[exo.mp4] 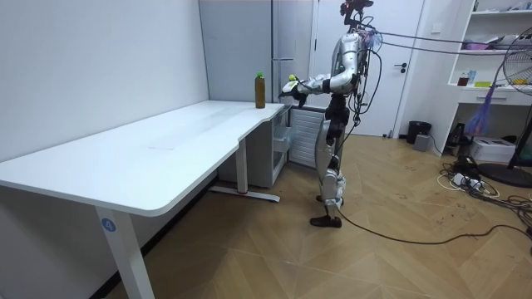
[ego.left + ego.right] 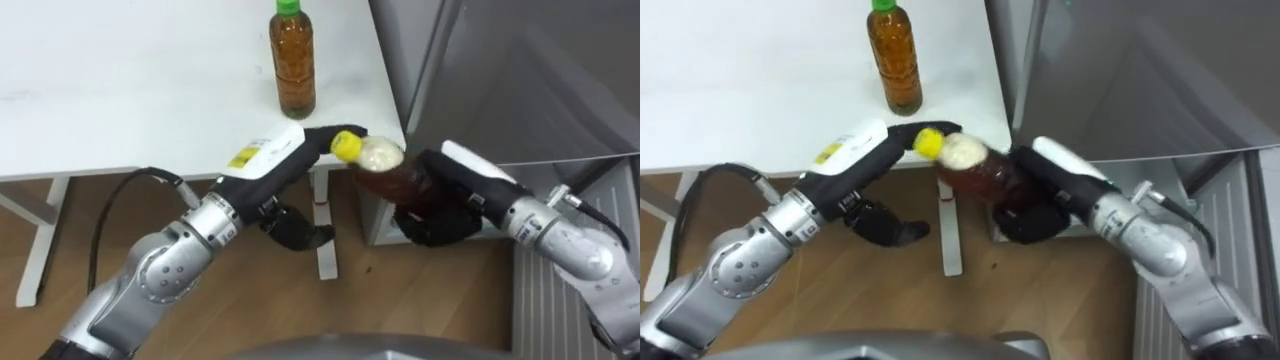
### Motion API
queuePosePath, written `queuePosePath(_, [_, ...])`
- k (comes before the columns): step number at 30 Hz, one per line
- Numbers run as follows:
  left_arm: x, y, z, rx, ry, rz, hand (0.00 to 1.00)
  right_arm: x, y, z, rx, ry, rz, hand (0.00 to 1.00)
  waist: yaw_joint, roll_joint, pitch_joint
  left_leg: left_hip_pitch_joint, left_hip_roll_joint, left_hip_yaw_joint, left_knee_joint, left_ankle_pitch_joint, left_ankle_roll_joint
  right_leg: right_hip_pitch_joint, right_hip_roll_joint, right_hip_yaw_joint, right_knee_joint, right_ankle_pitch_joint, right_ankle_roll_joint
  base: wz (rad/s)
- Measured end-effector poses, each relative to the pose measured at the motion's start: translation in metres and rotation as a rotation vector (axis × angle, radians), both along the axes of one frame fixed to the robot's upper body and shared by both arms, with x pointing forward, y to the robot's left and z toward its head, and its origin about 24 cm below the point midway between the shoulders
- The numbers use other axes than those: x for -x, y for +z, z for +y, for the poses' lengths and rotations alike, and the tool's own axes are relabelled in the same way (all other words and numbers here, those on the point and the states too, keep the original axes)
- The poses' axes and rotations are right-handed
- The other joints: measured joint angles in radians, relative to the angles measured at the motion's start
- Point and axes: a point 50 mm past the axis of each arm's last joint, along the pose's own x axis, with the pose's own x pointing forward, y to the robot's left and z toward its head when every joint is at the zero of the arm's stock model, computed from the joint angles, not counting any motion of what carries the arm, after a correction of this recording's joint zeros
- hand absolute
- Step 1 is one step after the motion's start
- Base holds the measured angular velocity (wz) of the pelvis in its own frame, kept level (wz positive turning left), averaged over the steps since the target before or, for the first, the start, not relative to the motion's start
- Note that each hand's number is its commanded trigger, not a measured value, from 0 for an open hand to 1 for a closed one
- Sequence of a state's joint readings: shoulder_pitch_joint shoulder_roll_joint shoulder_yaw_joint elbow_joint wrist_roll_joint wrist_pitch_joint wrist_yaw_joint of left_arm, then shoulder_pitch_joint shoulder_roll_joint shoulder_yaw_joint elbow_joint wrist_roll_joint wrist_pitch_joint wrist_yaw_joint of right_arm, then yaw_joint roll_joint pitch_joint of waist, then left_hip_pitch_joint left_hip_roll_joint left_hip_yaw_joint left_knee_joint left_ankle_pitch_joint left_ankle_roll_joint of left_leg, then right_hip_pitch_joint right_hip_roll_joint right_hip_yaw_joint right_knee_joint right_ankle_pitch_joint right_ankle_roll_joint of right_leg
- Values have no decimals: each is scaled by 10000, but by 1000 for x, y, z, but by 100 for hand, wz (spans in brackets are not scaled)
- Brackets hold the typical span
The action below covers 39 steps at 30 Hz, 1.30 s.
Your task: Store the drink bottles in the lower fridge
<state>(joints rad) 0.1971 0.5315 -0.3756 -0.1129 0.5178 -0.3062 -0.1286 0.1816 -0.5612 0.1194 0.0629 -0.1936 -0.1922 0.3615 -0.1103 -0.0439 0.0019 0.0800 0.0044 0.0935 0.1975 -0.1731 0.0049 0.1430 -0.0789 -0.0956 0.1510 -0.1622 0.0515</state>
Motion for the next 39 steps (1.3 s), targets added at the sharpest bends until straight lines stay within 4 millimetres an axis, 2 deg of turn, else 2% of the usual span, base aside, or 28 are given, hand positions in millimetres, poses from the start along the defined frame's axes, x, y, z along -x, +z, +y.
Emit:
queuePosePath(2, [-1, -3, 9, -773, 156, 151, 0, -6, 9, -15, 71, -806, -332, 100, 62, 7, 47, -84, -3, 32, -5, -1, 1, -102, -1, 54, -1, -11, 14, -6])
queuePosePath(5, [-1, -4, 17, -1638, 216, 146, 0, -13, 16, -19, -232, -1191, -609, 100, 56, -51, 97, -260, 1, 27, -1, 0, 1, -297, 3, 75, 4, -11, 13, -1])
queuePosePath(14, [-3, -8, 22, -2130, 584, 488, 0, -15, 18, -18, -548, -1280, -611, 100, 82, -18, 105, -532, 2, 1, -61, -2, 2, -566, 13, 112, 34, -10, 12, -1])
queuePosePath(21, [-6, -6, 30, -2966, 825, -8, 0, -10, 14, -21, -654, -1556, -429, 100, 39, 68, 114, -568, 2, -37, -66, -6, 2, -570, 18, 28, 27, -9, 12, 1])
queuePosePath(25, [0, 0, 30, -3146, 999, -797, 0, 6, 5, -32, -671, -2245, -93, 100, 65, 106, 101, -591, 0, -125, -74, -7, 2, -561, 15, -123, 22, -10, 12, 6])
queuePosePath(29, [4, -1, 29, -3135, 1112, -1123, 0, 12, -7, -45, -759, -3191, 178, 100, 12, 120, 91, -562, 6, -125, -79, -5, 1, -514, 13, -163, 18, -10, 12, 0])
queuePosePath(35, [19, -12, 33, -3775, 973, -728, 0, 29, -38, -64, -1006, -4851, 1235, 100, 28, 125, 79, -515, 3, -107, -78, -5, 0, -468, 8, -166, 7, -10, 12, 0])
queuePosePath(39, [29, -18, 36, -4020, 922, -410, 0, 36, -48, -70, -970, -5272, 1652, 100, 36, 129, 70, -500, -3, -91, -74, -2, 0, -456, 3, -166, -18, -12, 13, 0])
